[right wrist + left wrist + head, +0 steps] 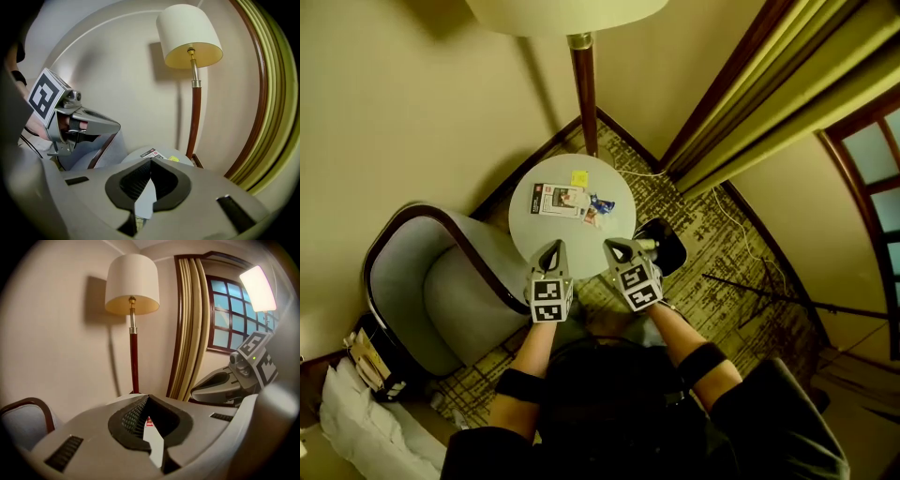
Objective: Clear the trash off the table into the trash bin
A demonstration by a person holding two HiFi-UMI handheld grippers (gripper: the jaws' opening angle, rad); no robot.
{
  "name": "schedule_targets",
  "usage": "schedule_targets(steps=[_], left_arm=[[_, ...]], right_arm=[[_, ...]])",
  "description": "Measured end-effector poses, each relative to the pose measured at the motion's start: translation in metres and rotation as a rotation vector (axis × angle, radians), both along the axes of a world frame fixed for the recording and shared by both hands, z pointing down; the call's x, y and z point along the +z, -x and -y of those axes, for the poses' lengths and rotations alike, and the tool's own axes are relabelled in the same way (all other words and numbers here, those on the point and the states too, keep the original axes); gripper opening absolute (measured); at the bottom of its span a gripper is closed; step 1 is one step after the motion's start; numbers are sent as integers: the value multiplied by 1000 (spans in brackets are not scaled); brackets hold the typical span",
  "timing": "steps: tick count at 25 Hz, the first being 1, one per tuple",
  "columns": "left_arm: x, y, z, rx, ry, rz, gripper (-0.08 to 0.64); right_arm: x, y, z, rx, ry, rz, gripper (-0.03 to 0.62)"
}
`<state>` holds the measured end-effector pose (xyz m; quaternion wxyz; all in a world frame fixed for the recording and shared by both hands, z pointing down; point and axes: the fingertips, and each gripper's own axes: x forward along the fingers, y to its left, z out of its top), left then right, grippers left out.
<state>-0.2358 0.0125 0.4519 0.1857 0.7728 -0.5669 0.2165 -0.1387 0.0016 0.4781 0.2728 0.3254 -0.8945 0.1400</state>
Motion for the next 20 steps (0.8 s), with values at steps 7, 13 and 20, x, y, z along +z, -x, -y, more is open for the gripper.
schedule_targets(steps=[7,13,20], left_arm=[[16,10,-5,-1,33,17,0],[46,23,4,18,73,25,0],[91,42,34,32,100,24,0]], right_arm=[[21,16,5,-66,13,-56,5],[67,34,37,-117,5,-183,35],[137,62,75,-217,5,-314,160]])
